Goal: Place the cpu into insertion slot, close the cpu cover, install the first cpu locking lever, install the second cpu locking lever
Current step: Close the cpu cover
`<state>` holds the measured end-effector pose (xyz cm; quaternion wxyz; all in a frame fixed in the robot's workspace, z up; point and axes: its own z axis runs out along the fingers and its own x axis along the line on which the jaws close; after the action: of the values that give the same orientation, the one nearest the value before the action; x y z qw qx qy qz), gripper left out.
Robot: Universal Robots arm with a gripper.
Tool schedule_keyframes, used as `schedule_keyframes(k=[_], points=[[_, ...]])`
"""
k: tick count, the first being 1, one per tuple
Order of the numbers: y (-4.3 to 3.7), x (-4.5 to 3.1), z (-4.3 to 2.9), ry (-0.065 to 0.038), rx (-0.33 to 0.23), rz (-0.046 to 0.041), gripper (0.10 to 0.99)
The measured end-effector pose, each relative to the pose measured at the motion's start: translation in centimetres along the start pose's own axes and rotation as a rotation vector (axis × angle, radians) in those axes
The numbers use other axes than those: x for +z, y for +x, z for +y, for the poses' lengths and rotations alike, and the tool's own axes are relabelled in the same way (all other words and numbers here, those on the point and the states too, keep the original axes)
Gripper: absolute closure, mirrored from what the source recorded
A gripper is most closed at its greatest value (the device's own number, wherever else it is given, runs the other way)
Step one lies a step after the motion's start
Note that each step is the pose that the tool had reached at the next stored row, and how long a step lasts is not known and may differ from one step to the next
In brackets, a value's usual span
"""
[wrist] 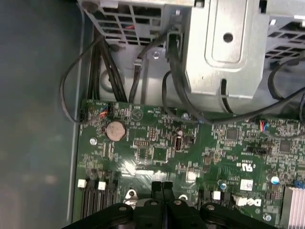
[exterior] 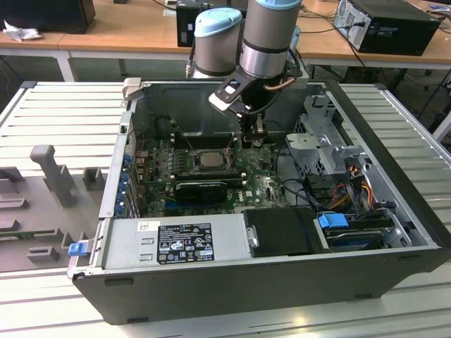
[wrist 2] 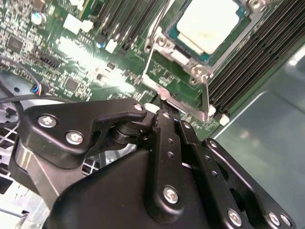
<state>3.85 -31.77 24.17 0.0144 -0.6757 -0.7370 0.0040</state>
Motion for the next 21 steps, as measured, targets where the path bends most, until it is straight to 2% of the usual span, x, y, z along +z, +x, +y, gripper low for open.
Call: schedule_keyframes(k=[5,13,18,21], points=[[0.07,0.02,-0.74,0.0,0.0,0.0001,0.98],[0.2,0.08,-2.32,0.0,0.0,0.0001,0.98],[0.24,0.23,-2.73,0.0,0.0,0.0001,0.98],[0.24,0.74,-2.8,0.0,0.0,0.0001,0.98]])
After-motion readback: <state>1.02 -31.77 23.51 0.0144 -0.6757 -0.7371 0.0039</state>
